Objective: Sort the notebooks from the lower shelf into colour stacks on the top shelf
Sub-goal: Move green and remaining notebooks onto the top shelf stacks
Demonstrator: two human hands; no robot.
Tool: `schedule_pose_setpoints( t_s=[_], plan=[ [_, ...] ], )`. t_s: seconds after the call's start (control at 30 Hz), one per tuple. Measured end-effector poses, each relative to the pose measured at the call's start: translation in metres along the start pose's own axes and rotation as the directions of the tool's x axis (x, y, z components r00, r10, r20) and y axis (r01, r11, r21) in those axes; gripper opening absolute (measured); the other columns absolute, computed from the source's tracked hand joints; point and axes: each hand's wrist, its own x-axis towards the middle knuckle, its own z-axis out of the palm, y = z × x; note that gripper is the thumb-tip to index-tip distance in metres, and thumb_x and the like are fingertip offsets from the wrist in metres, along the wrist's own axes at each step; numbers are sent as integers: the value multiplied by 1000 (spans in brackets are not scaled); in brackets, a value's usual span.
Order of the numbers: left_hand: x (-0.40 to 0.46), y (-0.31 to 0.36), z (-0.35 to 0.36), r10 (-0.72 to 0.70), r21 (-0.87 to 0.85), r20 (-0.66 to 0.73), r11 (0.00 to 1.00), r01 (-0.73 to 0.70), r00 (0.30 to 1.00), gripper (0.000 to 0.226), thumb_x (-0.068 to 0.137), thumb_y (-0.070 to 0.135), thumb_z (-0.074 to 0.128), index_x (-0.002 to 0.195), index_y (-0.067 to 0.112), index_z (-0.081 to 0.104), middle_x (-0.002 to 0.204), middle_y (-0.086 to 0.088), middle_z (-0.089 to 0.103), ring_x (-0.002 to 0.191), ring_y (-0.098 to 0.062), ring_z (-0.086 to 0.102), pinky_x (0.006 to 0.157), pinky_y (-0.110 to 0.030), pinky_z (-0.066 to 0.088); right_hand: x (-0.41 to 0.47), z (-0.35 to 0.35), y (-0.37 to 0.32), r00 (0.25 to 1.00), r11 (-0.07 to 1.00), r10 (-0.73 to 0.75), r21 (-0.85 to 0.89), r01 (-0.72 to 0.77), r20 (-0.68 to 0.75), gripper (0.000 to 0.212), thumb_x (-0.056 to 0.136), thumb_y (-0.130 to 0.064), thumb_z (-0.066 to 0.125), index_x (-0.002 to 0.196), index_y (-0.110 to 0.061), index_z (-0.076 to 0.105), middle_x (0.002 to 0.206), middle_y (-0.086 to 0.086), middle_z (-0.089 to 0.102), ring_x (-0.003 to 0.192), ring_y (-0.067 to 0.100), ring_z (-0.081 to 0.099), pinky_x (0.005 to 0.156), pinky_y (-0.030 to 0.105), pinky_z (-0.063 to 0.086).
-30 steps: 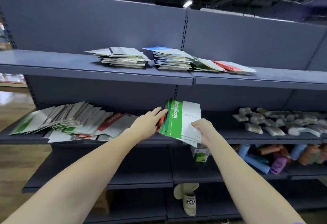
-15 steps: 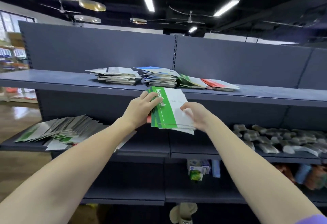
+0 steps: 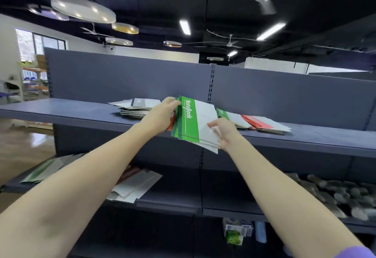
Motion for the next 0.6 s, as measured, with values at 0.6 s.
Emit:
schedule_pose_setpoints(
  t_s=[0.6],
  plan=[
    [144, -91, 36, -442, -839, 348, 247, 485, 827, 16, 97, 21, 63, 89, 7, 65, 87, -13, 67, 76, -26, 63, 70, -35, 53, 150, 70, -59, 976, 983, -150, -134, 129, -159, 57, 63, -9, 71, 118, 2, 58, 106, 12, 68, 103, 25, 68, 106, 54, 44]
  ],
)
